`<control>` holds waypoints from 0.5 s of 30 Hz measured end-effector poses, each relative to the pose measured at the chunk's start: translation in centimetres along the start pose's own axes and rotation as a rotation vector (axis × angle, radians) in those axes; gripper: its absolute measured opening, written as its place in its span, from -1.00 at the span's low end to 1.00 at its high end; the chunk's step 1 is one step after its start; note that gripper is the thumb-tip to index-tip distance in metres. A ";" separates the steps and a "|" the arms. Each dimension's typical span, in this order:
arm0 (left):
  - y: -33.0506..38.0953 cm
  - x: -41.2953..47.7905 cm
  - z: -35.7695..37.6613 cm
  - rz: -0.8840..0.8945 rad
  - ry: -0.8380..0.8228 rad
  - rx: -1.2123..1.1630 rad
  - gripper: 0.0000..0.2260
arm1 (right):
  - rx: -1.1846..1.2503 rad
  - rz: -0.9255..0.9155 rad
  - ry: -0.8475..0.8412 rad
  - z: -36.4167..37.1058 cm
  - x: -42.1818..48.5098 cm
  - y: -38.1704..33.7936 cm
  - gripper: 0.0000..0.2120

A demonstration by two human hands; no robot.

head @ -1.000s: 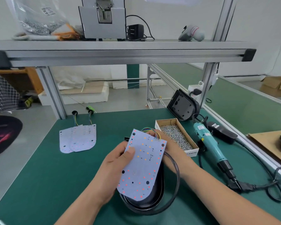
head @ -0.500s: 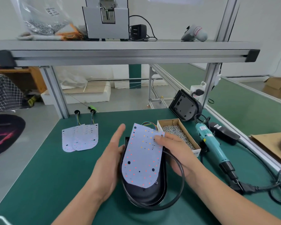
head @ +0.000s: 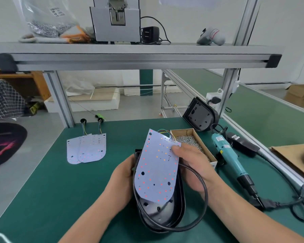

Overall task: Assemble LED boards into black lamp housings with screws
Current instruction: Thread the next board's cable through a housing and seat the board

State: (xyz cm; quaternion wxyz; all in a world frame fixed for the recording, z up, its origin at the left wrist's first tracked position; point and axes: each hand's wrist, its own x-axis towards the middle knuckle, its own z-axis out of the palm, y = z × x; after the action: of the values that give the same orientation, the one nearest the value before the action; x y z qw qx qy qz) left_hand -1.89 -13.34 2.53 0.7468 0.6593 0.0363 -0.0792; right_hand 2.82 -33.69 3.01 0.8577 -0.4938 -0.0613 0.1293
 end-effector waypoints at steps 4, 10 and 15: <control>-0.4 -0.1 -0.4 0.096 0.007 0.228 -0.75 | 0.031 -0.015 -0.017 -0.1 0.0 -0.6 -0.67; -0.7 0.7 -4.3 0.129 0.283 0.874 -0.66 | 0.141 -0.099 0.095 -2.0 0.4 -3.4 -0.66; -1.0 1.0 -4.4 0.078 0.377 0.765 -0.86 | 0.121 -0.092 0.181 -2.6 0.2 -3.7 -0.60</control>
State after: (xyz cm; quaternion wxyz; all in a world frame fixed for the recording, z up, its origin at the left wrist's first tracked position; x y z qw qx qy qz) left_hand -0.89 -9.16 0.79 0.4311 0.8926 0.1153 0.0634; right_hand 4.22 -37.57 4.87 0.8931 -0.4473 0.0021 0.0483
